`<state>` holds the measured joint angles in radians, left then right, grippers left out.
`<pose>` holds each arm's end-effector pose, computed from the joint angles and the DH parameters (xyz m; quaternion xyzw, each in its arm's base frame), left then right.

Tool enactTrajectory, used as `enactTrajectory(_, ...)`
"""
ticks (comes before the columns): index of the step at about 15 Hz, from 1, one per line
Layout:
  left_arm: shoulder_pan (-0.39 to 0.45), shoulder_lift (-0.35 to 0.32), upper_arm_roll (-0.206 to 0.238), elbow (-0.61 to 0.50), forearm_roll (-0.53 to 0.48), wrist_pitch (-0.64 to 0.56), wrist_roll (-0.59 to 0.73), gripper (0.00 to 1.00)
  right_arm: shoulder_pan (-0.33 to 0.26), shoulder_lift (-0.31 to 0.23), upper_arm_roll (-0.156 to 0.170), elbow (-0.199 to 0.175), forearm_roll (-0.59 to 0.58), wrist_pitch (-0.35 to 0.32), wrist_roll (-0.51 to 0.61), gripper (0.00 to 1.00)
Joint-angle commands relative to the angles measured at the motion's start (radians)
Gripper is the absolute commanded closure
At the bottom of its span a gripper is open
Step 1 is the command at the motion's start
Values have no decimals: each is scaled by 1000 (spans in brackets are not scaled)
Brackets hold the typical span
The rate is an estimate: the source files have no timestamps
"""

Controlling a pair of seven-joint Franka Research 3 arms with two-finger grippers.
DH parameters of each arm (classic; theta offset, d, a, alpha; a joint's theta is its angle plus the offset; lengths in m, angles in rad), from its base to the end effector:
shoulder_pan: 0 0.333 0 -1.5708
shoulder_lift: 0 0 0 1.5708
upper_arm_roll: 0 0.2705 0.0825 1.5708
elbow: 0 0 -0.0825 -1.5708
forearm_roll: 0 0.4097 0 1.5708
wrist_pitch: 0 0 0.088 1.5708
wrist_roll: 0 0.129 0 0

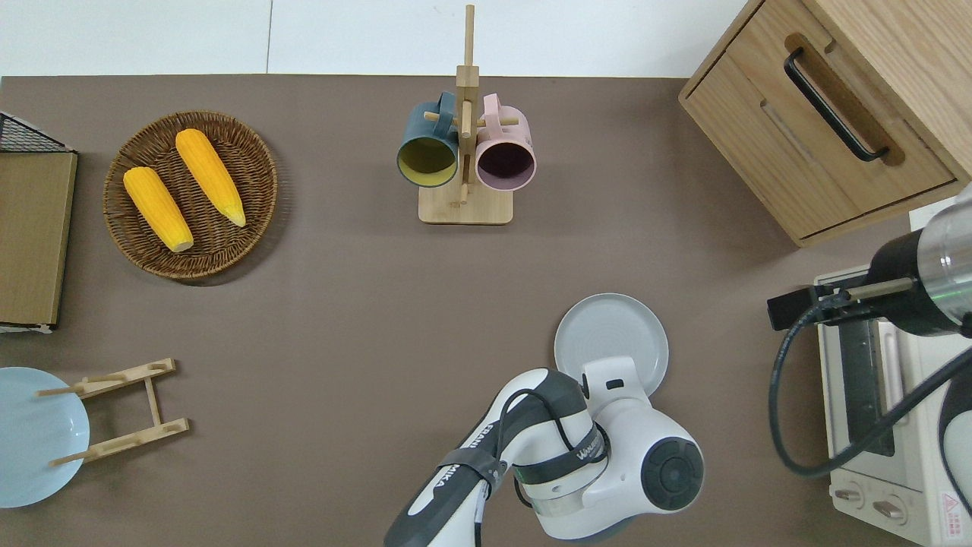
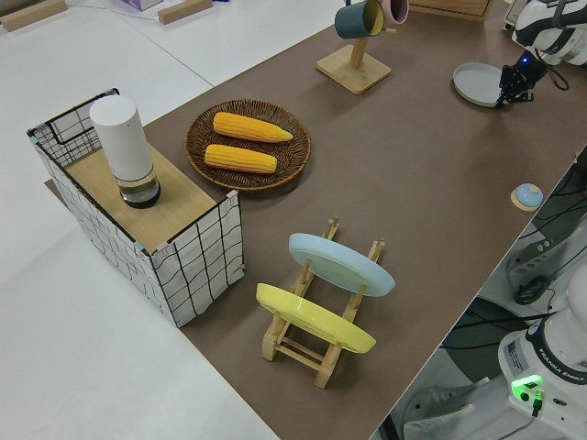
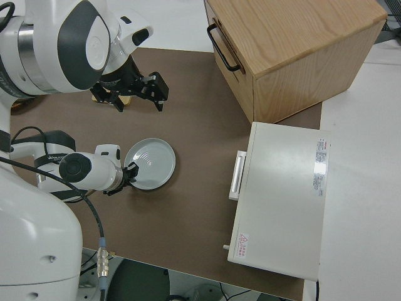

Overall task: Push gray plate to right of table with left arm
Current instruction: 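Push the gray plate with the left gripper across toward the drawer unit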

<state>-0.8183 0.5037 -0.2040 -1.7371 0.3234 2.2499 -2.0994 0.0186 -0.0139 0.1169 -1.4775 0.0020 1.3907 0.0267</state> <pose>0.3644 -0.5585 0.2190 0.8972 0.4345 0.0780 0.0120 0.5505 0.0758 0.5954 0.9978 0.0544 -0.0364 0.0028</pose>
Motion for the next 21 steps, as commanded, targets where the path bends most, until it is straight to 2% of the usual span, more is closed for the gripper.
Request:
enactTrajectory(1, -1, 19, 9, 45, 28, -35, -2, 361, -20, -3, 15, 8, 10, -15, 1, 17)
enactTrajectory(4, 2, 0, 20, 57, 16, -85, 50, 150, -20, -3, 13, 8, 10, -15, 2, 17)
enactTrajectory(6, 16, -20, 23, 59, 9, -113, 90, 55, -20, -3, 15, 8, 10, -15, 1, 17)
enactTrajectory(8, 44, -37, 14, 62, 9, -134, 108, 19, -20, -3, 15, 8, 10, -15, 1, 17)
enactTrajectory(10, 59, -48, 14, 91, 5, -217, 186, 17, -20, -3, 13, 8, 10, -15, 1, 17)
enactTrajectory(14, 132, -114, 18, 107, -78, -320, 436, 21, -20, -3, 13, 8, 10, -15, 1, 17)
enactTrajectory(17, 218, -178, 18, 125, -145, -433, 693, 17, -20, -3, 15, 8, 10, -15, 1, 17)
enactTrajectory(19, 298, -201, 24, 197, -227, -563, 891, 15, -20, -3, 13, 8, 10, -15, 1, 17)
enactTrajectory(21, 370, -217, 24, 278, -233, -663, 1083, 5, -20, -3, 13, 8, 10, -15, 2, 17)
